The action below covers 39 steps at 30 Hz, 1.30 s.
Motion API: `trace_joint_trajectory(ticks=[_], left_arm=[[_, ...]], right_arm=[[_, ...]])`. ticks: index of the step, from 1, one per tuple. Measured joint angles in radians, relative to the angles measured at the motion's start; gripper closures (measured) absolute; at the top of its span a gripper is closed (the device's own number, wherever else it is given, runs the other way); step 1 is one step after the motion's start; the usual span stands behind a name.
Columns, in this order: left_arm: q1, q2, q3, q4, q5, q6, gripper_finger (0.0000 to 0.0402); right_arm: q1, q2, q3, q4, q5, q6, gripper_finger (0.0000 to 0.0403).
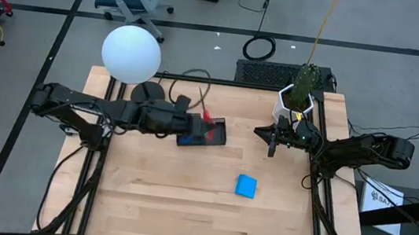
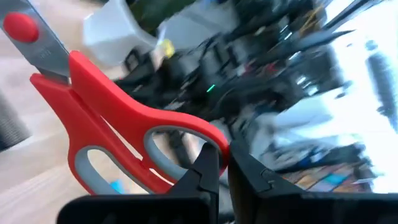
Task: Pick and place office supplies into organizer
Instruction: Put the red scissors into the black desk organizer
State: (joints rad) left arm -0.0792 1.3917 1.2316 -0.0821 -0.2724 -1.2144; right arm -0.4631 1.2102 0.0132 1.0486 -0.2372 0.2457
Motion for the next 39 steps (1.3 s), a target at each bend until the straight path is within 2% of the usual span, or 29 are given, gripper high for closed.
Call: trace_joint_trajectory(ticks=[6,15,19,23,29,33,39], left_arm=[[0.032,-0.001,0.0,0.192,-0.069,-0.023,0.039],[0.025,0.021,0.0,0.304,-0.189,-0.09,0.039],[0.019,0.064,-0.007,0.479,-0.226,-0.108,0.039],[0.021,0.11,-0.09,0.779,-0.257,-0.133,0.039],[0.022,0.123,-0.233,1.068,-0.358,-0.13,0.039],[0.001,0.123,-0.294,1.226,-0.423,-0.145,0.039],[-0.048,0.123,-0.377,1.377,-0.55,-0.176,0.0387]], right_arm=[[0.0,0.0,0.0,-0.006,0.0,0.0,0.0355],[0.0,0.0,0.0,-0.005,0.0,0.0,0.0355],[0.0,0.0,0.0,-0.005,0.0,0.0,0.0355],[0.0,0.0,0.0,-0.005,0.0,0.0,0.0355],[0.0,0.0,0.0,-0.005,0.0,0.0,0.0355],[0.0,0.0,0.0,-0.005,0.0,0.0,0.0355],[0.0,0.0,0.0,-0.005,0.0,0.0,0.0355]])
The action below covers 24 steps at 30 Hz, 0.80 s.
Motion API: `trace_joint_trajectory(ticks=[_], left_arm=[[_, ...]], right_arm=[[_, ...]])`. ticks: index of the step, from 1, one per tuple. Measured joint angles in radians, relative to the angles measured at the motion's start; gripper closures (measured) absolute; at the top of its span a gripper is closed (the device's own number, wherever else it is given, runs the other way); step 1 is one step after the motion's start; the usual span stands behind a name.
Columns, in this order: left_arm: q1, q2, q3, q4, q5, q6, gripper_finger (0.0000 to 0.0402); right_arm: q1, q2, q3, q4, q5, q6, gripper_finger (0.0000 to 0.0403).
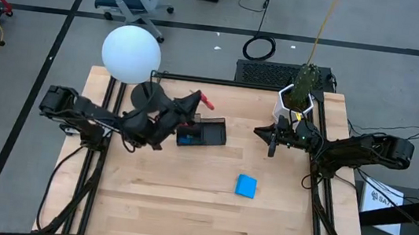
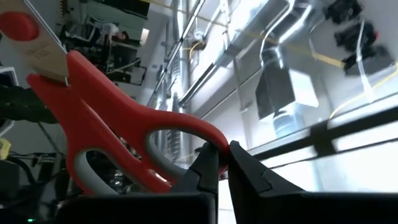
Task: Pick and place office supplies into organizer
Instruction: Put the red scissors into the black desk organizer
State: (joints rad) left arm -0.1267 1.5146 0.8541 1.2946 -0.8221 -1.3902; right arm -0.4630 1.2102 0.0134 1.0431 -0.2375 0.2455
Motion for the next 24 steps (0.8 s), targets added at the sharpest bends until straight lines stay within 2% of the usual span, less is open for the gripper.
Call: trace_joint_trajectory(ticks=[10,16,24], left_arm=[[-0.02,0.007,-0.108,0.131,-0.043,-0.025,0.0391],[-0.022,0.081,-0.117,0.256,-0.057,-0.029,0.0391],[-0.047,0.193,-0.117,0.26,-0.105,-0.191,0.0391]], right_arm=[[0.0,0.0,0.0,0.0,0.0,0.0,0.0355],[0.0,0.0,0.0,0.0,0.0,0.0,0.0355],[0.0,0.0,0.0,0.0,0.0,0.0,0.0355]])
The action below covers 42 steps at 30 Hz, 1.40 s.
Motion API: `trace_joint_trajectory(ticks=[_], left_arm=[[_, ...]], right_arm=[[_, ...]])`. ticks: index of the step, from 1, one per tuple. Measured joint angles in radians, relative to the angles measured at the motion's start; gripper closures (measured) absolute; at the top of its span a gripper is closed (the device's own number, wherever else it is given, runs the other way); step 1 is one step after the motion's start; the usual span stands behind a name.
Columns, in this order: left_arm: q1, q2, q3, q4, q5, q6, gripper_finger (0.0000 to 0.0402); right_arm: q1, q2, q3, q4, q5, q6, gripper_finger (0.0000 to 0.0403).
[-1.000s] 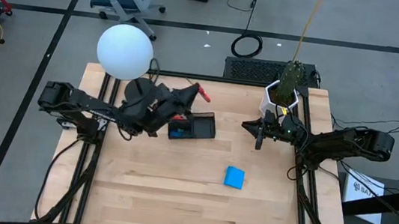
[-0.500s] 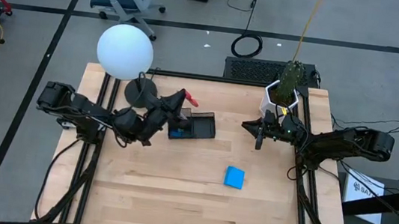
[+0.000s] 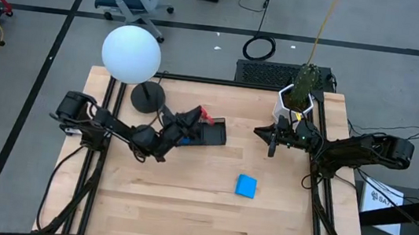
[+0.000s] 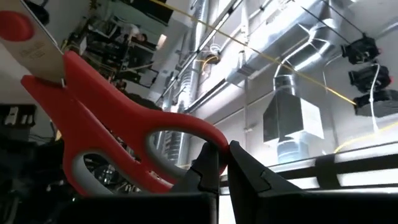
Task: Pick and place office supplies into organizer
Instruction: Put the red scissors into the black desk organizer
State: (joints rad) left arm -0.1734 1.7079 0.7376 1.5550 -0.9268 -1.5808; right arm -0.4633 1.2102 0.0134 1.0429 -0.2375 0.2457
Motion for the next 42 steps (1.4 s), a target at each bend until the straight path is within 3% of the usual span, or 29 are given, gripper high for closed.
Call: trace_joint_trajectory(ticks=[13,26,42], left_arm=[[0.009,0.009,-0.049,0.005,0.008,-0.052,0.0392],[-0.05,0.009,-0.193,0.009,-0.137,-0.124,0.0391],[-0.038,0.007,-0.302,-0.015,-0.164,-0.176,0.0375]], right_arm=[[0.0,0.0,0.0,0.0,0.0,0.0,0.0355],[0.0,0.0,0.0,0.0,0.0,0.0,0.0355],[0.0,0.0,0.0,0.0,0.0,0.0,0.0355]])
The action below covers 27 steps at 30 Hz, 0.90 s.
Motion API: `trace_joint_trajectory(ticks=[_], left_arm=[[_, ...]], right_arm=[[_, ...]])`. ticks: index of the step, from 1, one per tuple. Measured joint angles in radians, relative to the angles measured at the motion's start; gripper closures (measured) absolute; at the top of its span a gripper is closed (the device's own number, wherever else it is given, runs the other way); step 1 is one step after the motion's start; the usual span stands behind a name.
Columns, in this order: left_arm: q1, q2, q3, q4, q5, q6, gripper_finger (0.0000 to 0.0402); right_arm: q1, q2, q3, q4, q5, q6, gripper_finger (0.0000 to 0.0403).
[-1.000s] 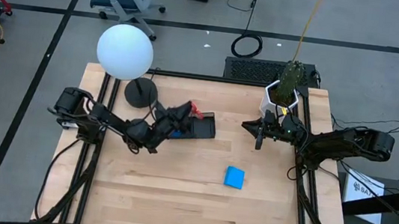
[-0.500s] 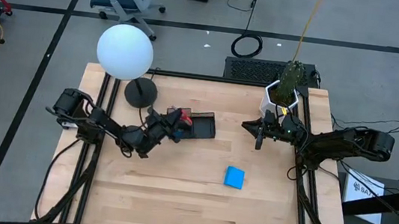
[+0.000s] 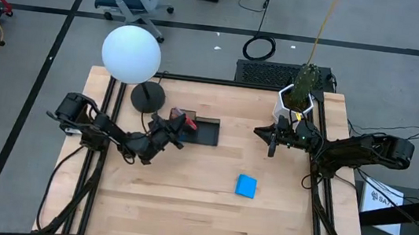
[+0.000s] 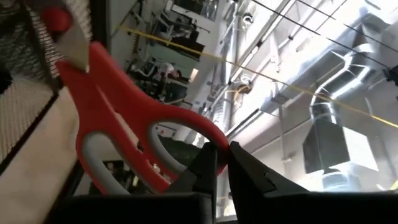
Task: Pick and place office supplies into organizer
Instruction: Put the red scissors into the black desk organizer
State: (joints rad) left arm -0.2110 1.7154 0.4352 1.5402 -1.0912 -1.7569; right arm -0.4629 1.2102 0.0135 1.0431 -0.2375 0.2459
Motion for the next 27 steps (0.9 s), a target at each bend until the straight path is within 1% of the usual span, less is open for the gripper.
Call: trace_joint_trajectory(ticks=[4,8,15,21,24,27], left_arm=[[0.013,0.003,0.02,0.013,-0.001,-0.003,0.0332],[0.03,0.003,0.041,0.016,0.01,0.028,0.0287],[0.054,0.002,0.042,0.017,0.043,0.063,0.0231],[0.079,-0.003,0.042,0.018,0.112,0.061,0.02],[0.089,-0.008,0.042,0.018,0.142,0.062,0.0193],[0.094,-0.017,0.042,0.021,0.148,0.072,0.0191]], right_arm=[[0.0,0.0,0.0,0.0,0.0,0.0,0.0355],[0.0,0.0,0.0,0.0,0.0,0.0,0.0355],[0.0,0.0,0.0,0.0,0.0,0.0,0.0355],[0.0,0.0,0.0,0.0,0.0,0.0,0.0355],[0.0,0.0,0.0,0.0,0.0,0.0,0.0355],[0.0,0.0,0.0,0.0,0.0,0.0,0.0355]])
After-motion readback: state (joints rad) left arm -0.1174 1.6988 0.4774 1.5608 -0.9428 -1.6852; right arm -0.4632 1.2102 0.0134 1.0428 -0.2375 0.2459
